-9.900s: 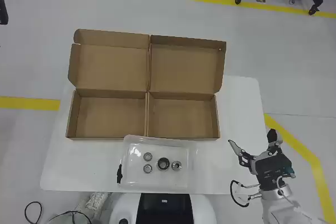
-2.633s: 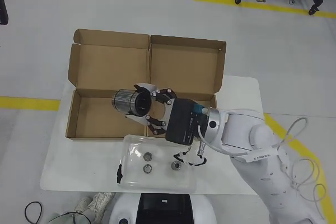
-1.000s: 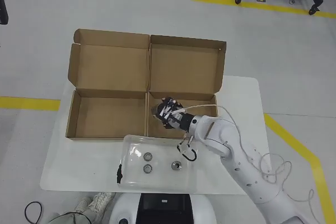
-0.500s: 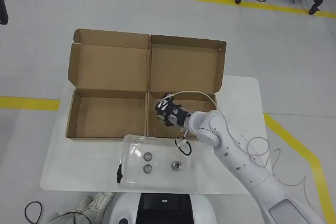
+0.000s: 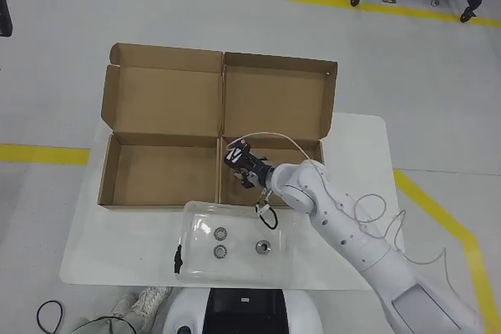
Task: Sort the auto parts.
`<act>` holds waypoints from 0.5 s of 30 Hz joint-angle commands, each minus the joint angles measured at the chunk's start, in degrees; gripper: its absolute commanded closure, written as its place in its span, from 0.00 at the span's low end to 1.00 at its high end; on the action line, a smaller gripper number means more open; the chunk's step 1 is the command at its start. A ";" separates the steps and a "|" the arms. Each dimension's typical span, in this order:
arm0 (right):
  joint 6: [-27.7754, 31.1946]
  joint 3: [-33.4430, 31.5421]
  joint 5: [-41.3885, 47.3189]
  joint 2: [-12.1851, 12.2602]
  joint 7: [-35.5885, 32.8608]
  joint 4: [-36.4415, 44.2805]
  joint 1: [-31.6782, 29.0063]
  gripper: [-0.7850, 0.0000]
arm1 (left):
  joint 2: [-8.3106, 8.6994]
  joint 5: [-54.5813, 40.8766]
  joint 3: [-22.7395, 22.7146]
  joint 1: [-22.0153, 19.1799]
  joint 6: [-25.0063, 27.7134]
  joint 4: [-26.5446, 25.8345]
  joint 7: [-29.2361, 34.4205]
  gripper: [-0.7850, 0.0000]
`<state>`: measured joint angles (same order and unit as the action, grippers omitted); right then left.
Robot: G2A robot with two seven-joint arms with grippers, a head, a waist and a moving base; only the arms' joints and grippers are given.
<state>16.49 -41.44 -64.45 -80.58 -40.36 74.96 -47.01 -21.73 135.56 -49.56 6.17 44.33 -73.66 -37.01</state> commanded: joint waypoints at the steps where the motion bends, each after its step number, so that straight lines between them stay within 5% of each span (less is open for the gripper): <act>1: -0.23 0.06 -0.24 -0.11 -0.15 -0.26 0.02 1.00 | 0.00 0.00 0.00 0.00 0.00 0.00 0.00 0.00; 6: -0.37 0.43 -0.54 -0.50 -0.76 -1.52 0.23 1.00 | 0.00 0.00 0.00 0.00 0.00 0.00 0.00 0.00; 9: -0.41 0.69 -0.55 -0.83 -0.54 -2.45 0.59 0.85 | 0.00 0.00 0.00 0.00 0.00 0.00 0.00 0.00; 12: -0.82 0.85 -0.66 -1.12 -0.39 -3.00 0.81 0.62 | 0.00 0.00 0.00 0.00 0.00 0.00 0.00 0.00; 14: -1.05 0.93 -0.75 -1.28 -0.31 -3.22 0.86 0.08 | 0.00 0.00 0.00 0.00 0.00 0.00 0.00 0.00; 15: -1.15 0.95 -0.80 -1.36 -0.25 -3.31 0.86 0.00 | 0.00 0.00 0.00 0.00 0.00 0.00 0.00 0.00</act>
<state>15.43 -40.50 -65.21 -81.87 -40.66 71.73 -46.15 -21.73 135.56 -49.56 6.17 44.33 -73.66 -37.01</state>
